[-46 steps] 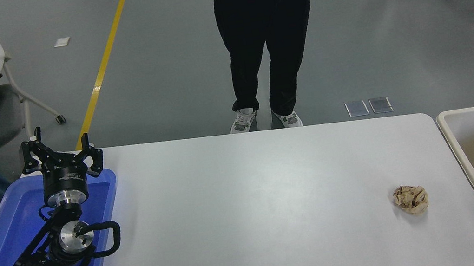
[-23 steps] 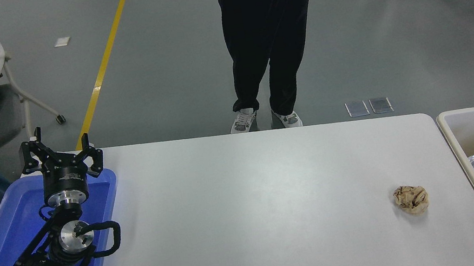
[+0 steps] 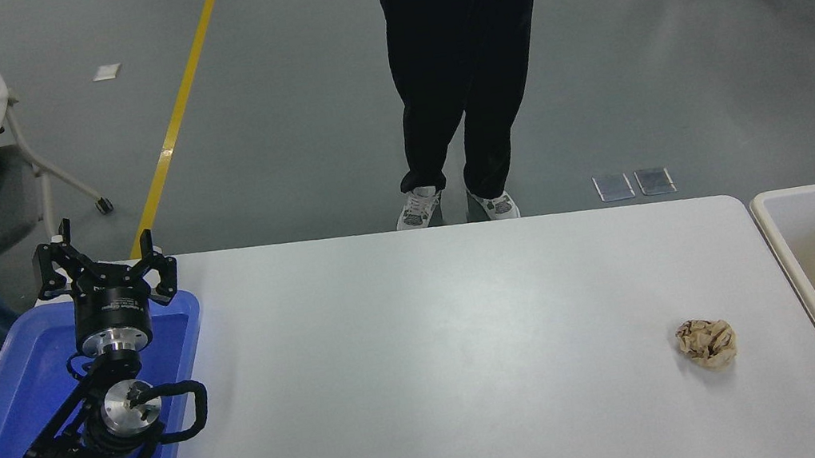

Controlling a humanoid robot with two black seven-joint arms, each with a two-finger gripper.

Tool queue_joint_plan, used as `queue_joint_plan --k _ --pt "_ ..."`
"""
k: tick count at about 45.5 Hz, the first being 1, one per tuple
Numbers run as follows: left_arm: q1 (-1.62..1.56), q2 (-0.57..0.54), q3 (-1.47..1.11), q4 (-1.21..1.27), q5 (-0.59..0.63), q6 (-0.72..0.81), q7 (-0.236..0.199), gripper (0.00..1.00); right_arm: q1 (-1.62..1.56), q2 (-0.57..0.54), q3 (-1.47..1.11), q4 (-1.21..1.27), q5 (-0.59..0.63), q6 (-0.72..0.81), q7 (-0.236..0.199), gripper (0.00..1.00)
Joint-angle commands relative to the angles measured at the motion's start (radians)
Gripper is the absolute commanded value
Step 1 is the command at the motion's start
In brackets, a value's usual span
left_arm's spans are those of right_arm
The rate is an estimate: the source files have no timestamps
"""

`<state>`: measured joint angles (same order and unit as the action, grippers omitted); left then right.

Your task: Pick up foil plate and place in dustbin

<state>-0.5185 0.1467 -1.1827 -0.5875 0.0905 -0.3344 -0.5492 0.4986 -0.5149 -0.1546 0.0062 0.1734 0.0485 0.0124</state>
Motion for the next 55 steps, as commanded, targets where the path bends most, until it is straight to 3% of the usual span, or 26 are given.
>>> queue_joint_plan --k 1,7,28,40,49,55 --pt "0.000 0.001 0.000 0.000 0.000 0.000 0.000 0.99 0.104 -0.102 -0.051 0.116 -0.029 0.034 0.000 1.00" --pt "0.000 0.001 0.000 0.000 0.000 0.000 0.000 0.99 0.207 -0.204 -0.065 0.294 -0.087 0.014 0.001 1.00" --pt "0.000 0.001 0.000 0.000 0.000 0.000 0.000 0.99 0.532 -0.551 -0.068 1.001 -0.563 -0.111 -0.006 1.00" --pt "0.000 0.001 0.000 0.000 0.000 0.000 0.000 0.99 0.731 -0.617 -0.212 1.248 -0.755 -0.117 -0.009 1.00" --pt "0.000 0.001 0.000 0.000 0.002 0.000 0.000 0.99 1.014 -0.613 -0.489 1.360 -0.773 -0.113 -0.009 1.00" --pt "0.000 0.001 0.000 0.000 0.002 0.000 0.000 0.99 1.164 -0.550 -0.652 1.400 -0.785 -0.104 -0.006 1.00"
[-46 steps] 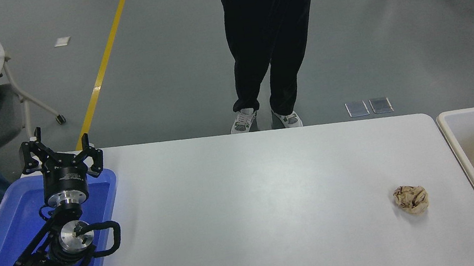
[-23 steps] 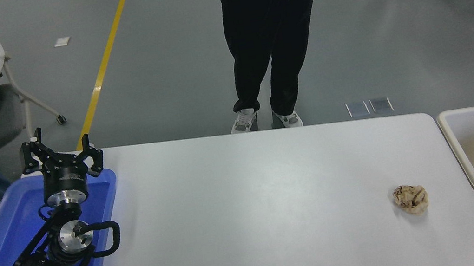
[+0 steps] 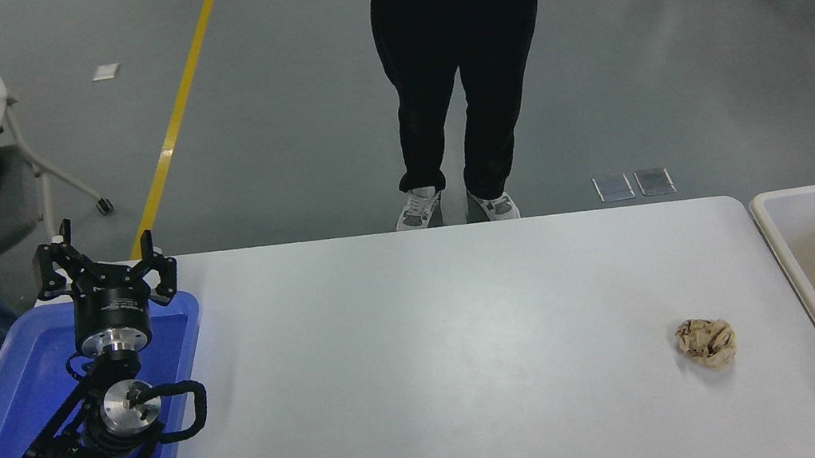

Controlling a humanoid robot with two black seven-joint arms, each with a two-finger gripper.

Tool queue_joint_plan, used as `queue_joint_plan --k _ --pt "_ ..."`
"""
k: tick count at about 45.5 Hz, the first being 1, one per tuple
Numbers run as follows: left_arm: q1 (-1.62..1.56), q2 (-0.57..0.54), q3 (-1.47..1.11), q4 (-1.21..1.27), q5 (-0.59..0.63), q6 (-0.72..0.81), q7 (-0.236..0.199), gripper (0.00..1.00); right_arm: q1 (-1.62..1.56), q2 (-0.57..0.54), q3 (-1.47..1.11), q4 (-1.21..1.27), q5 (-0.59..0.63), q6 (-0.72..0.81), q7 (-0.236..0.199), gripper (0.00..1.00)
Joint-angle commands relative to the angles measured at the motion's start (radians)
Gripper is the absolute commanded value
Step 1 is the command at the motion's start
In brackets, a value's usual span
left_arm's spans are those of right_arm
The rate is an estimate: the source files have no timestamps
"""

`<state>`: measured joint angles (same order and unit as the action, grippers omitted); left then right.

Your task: Pick up foil plate and place in dustbin

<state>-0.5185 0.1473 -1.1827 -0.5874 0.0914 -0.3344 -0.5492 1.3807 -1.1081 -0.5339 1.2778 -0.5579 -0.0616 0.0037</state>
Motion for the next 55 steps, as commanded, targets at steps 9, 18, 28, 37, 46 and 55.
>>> queue_joint_plan --k 9,18,28,37,46,55 --pt "0.000 0.000 0.000 0.000 0.001 0.000 0.000 0.99 0.497 0.129 -0.455 0.224 -0.073 0.014 0.002 1.00" --pt "0.000 0.000 0.000 0.000 0.001 0.000 0.000 0.99 0.646 0.231 -0.546 0.279 -0.071 0.100 0.002 1.00" --pt "0.000 0.000 0.000 0.000 0.001 0.000 0.000 0.99 0.827 0.278 -0.590 0.380 -0.063 0.261 0.004 1.00" --pt "0.000 0.000 0.000 0.000 0.001 0.000 0.000 0.99 0.942 0.297 -0.587 0.394 -0.051 0.460 0.005 1.00" --pt "0.000 0.000 0.000 0.000 -0.001 0.000 0.000 0.99 0.986 0.381 -0.586 0.399 0.004 0.531 0.004 1.00" --pt "0.000 0.000 0.000 0.000 0.001 0.000 0.000 0.99 1.032 0.517 -0.587 0.399 0.173 0.595 0.001 1.00"
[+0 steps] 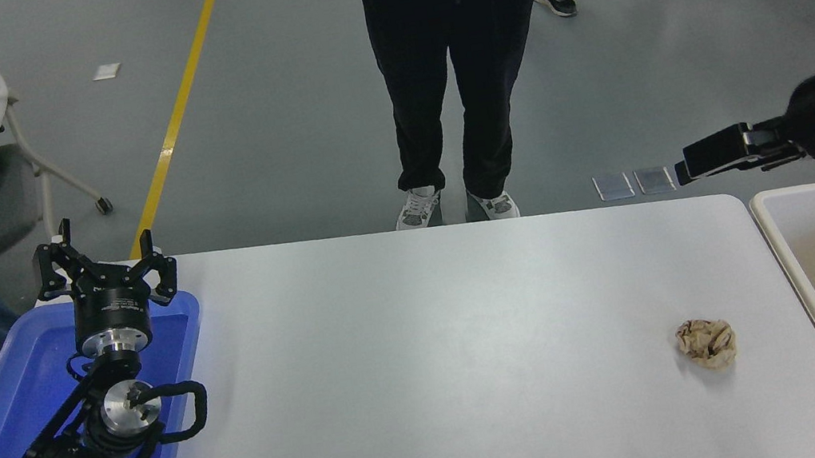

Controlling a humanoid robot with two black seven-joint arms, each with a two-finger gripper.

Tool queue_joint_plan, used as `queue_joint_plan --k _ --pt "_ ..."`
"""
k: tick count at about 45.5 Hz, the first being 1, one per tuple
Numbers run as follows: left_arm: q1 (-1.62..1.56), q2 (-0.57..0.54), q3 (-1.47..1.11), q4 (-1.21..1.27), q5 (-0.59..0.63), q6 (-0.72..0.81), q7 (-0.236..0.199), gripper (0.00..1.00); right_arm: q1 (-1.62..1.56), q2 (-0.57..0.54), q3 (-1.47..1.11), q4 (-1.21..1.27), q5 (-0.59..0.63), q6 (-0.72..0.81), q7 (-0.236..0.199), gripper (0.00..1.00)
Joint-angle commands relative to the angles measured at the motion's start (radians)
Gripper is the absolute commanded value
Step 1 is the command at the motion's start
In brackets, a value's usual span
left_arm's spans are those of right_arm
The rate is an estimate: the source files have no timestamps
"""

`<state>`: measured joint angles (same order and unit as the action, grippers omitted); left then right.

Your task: Pick up foil plate and place in dustbin

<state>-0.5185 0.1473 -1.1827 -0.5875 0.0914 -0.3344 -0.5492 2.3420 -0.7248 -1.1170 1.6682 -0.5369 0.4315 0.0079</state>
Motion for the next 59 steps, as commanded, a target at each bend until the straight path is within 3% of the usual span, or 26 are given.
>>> queue_joint_plan --k 1,9,16,21,28,38,44,59 --pt "0.000 0.000 0.000 0.000 -0.001 0.000 0.000 0.99 0.076 0.151 -0.003 0.008 0.176 0.107 -0.003 1.00" --pt "0.000 0.000 0.000 0.000 -0.001 0.000 0.000 0.99 0.115 0.303 0.003 0.005 0.428 0.104 -0.009 1.00" --pt "0.000 0.000 0.000 0.000 0.001 0.000 0.000 0.99 0.119 0.410 0.005 0.002 0.538 0.102 -0.013 1.00" --pt "0.000 0.000 0.000 0.000 0.001 0.000 0.000 0.99 0.115 0.450 0.005 -0.004 0.554 0.111 -0.020 1.00" --pt "0.000 0.000 0.000 0.000 -0.001 0.000 0.000 0.99 0.106 0.475 -0.006 -0.004 0.549 0.168 -0.091 1.00" --pt "0.000 0.000 0.000 0.000 -0.001 0.000 0.000 0.99 0.117 0.464 -0.056 -0.005 0.566 0.289 -0.100 1.00" --pt "0.000 0.000 0.000 0.000 -0.001 0.000 0.000 0.99 0.132 0.452 -0.087 -0.005 0.719 0.348 -0.100 1.00" --pt "0.000 0.000 0.000 0.000 -0.001 0.000 0.000 0.99 0.142 0.455 -0.092 -0.018 0.707 0.340 -0.095 1.00"
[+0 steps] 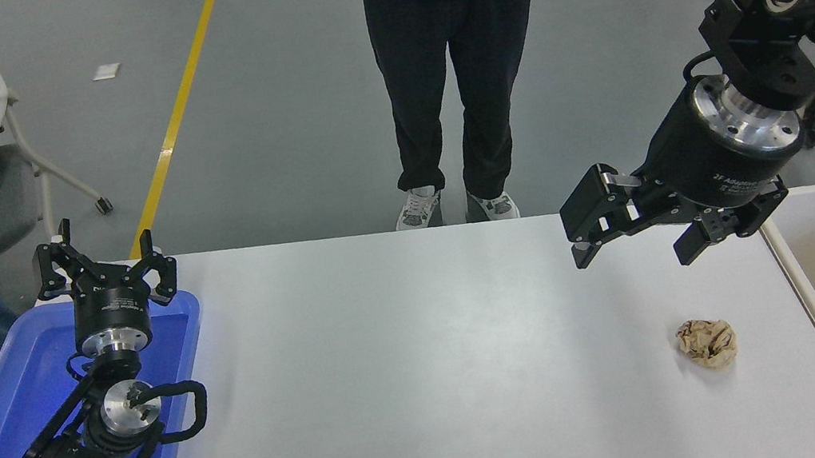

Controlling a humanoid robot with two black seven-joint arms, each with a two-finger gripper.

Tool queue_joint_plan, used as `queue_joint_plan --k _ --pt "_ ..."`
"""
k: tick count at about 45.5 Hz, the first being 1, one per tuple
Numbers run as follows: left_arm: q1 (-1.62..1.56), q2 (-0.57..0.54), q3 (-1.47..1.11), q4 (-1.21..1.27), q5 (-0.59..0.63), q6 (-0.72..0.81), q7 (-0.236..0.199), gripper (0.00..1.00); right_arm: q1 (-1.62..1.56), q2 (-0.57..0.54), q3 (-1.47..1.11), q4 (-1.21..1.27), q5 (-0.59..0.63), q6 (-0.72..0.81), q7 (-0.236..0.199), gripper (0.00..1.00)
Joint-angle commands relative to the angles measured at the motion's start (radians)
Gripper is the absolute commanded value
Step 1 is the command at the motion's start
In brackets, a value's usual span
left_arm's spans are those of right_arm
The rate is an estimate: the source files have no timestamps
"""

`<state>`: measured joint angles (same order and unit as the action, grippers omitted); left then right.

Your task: Pick up foil plate and place in dustbin

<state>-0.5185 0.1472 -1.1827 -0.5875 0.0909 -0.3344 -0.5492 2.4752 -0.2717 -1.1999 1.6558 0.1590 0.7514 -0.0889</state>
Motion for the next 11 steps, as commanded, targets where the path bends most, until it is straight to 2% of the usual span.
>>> queue_joint_plan --k 1,11 --pt "0.000 0.000 0.000 0.000 0.001 0.000 0.000 0.99 0.008 0.003 -0.009 -0.005 0.008 0.020 0.001 1.00" --pt "0.000 0.000 0.000 0.000 0.000 0.000 0.000 0.99 0.008 0.005 -0.009 -0.011 -0.022 0.029 0.014 1.00"
